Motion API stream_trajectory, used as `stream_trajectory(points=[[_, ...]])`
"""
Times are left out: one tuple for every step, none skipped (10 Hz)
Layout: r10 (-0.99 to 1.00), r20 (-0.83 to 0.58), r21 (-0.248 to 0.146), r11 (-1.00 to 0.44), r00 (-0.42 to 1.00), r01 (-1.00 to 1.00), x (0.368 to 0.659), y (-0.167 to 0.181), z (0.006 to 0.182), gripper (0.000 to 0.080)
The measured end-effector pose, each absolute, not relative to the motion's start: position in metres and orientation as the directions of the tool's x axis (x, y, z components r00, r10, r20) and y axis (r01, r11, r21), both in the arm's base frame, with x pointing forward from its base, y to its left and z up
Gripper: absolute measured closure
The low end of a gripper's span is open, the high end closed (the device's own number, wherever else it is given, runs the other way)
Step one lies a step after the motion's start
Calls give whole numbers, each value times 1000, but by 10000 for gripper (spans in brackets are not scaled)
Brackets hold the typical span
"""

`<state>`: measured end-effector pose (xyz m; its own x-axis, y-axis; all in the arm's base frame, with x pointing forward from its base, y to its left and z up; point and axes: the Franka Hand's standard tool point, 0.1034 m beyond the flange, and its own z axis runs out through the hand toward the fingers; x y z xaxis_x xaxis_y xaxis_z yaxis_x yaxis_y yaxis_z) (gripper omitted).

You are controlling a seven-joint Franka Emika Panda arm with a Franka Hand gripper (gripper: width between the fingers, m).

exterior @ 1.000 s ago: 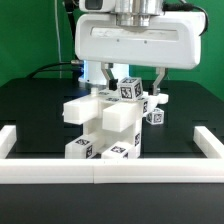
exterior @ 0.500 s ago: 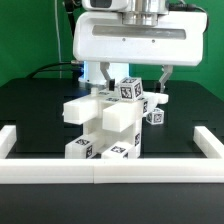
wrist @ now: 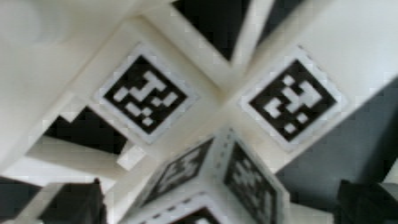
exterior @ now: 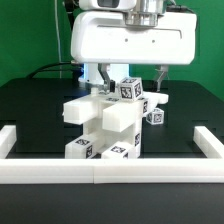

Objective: Assemble chair

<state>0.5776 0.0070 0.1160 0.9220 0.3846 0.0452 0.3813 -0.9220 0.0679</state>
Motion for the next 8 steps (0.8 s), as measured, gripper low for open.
stream_trajectory(points=[[436,41,71,-899,899,432,578,6,116,150],[466,38,73,-884,884,463,578,6,116,150],[536,27,81,-843,844,532,578,5,116,150],[575,23,83,-816,818,572,578,4,116,150],[576,22,84,-816,817,572,577,3,116,150],[574,22,84,-817,819,571,577,3,116,150],[573,22,84,-817,819,570,577,2,116,150],[573,22,84,-817,819,570,577,2,116,270]])
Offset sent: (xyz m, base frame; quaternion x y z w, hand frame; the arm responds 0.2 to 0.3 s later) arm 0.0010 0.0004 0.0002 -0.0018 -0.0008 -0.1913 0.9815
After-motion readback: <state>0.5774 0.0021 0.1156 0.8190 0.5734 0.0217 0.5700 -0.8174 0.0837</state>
